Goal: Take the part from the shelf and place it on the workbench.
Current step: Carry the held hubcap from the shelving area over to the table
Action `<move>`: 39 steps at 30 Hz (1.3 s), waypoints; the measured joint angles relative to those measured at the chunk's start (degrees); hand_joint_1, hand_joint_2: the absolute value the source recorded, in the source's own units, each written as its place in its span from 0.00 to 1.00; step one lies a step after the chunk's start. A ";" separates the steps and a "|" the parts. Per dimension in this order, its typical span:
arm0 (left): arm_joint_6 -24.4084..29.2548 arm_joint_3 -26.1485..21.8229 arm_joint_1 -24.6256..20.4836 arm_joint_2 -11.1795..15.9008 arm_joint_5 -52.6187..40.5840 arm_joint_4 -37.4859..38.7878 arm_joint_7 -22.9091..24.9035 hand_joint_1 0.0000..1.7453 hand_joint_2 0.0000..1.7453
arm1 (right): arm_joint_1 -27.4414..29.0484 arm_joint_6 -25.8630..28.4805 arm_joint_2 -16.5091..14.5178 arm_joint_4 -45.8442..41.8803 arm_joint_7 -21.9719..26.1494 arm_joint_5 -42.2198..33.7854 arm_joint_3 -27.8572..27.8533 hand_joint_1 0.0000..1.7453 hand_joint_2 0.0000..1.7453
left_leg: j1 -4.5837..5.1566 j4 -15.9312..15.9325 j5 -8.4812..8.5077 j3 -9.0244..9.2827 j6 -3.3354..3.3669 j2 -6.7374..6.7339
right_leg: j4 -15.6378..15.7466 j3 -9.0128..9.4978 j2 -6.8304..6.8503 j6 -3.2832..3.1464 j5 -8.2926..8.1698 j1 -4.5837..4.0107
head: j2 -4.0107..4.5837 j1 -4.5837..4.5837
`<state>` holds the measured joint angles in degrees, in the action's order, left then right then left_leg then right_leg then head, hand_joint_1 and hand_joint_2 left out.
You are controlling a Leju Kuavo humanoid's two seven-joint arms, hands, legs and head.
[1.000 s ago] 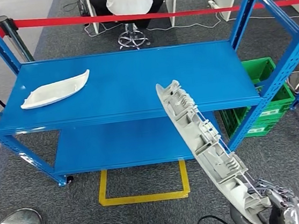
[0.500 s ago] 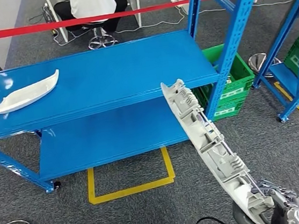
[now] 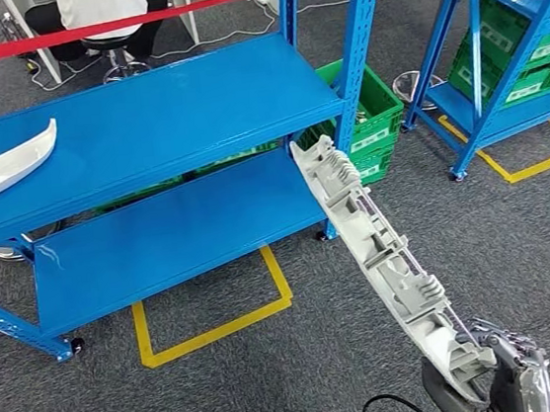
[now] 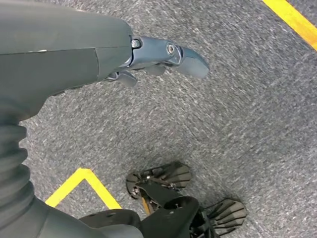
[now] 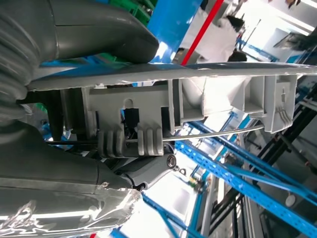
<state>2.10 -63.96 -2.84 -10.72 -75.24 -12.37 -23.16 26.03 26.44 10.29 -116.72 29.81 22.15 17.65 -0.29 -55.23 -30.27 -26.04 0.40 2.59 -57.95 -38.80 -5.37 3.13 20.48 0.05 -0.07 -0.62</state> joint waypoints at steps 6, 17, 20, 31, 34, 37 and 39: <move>0.00 -0.11 0.28 0.00 -0.02 0.04 0.12 0.00 1.00 | -0.38 -0.50 -0.25 0.78 0.43 -0.26 -0.09 1.00 1.00 | 0.29 -0.17 3.39 -3.88 1.01 -4.90 | -16.68 -2.17 4.99 1.32 10.74 0.35 | 0.00 0.71; -0.02 -0.16 0.15 0.02 -0.02 0.04 0.19 0.00 1.00 | -1.00 -1.38 -0.59 1.10 0.71 -0.35 -0.37 1.00 1.00 | 0.27 -4.37 2.27 -8.54 -2.02 -5.52 | 3.36 11.22 6.75 -2.14 6.50 -0.07 | 0.00 0.62; -0.04 -0.20 0.36 0.03 -0.03 0.04 0.24 0.00 1.00 | -1.08 -1.59 -0.72 1.16 0.71 -0.33 -0.50 1.00 1.00 | 0.33 -14.25 -4.33 -10.92 -2.11 -2.97 | 3.00 8.43 4.76 -2.64 4.25 -0.20 | 0.00 0.54; -0.23 -0.23 0.14 -0.03 -0.02 0.08 0.32 0.00 1.00 | -0.64 -1.63 -0.75 1.31 0.76 -0.26 -0.76 1.00 1.00 | 0.14 -0.17 1.17 -0.66 0.43 -0.64 | -0.06 -0.21 0.36 -0.45 -0.52 -0.39 | 0.00 0.80; -0.25 -0.26 0.26 -0.03 -0.02 0.09 0.32 0.00 1.00 | -0.73 -1.65 -0.78 1.33 0.77 -0.28 -0.74 1.00 1.00 | 0.29 -0.18 2.92 -2.56 1.17 -2.96 | -9.46 -2.85 4.41 0.38 7.42 -0.20 | 0.00 1.27; -0.25 -0.27 0.32 0.13 -0.02 0.09 0.32 0.00 1.00 | -0.78 -1.65 -0.80 1.38 0.77 -0.30 -0.74 1.00 1.00 | 0.50 -0.24 4.71 -4.91 1.10 -5.43 | -16.36 -2.42 5.07 0.81 9.33 0.25 | 0.00 1.26; -0.26 -0.27 0.22 0.17 -0.02 0.09 0.32 0.00 1.00 | -0.78 -1.65 -0.81 1.44 0.77 -0.30 -0.75 1.00 1.00 | 0.61 -0.26 5.81 -6.32 0.86 -6.81 | -11.01 2.93 5.96 0.71 6.71 0.33 | 0.00 1.25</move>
<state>1.84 -64.24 -2.62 -10.55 -75.26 -12.28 -22.84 25.24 24.79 9.49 -115.28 30.58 21.85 16.90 0.32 -55.49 -24.46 -32.35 1.27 -4.23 -68.97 -35.87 0.60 3.83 27.19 0.37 -0.07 0.63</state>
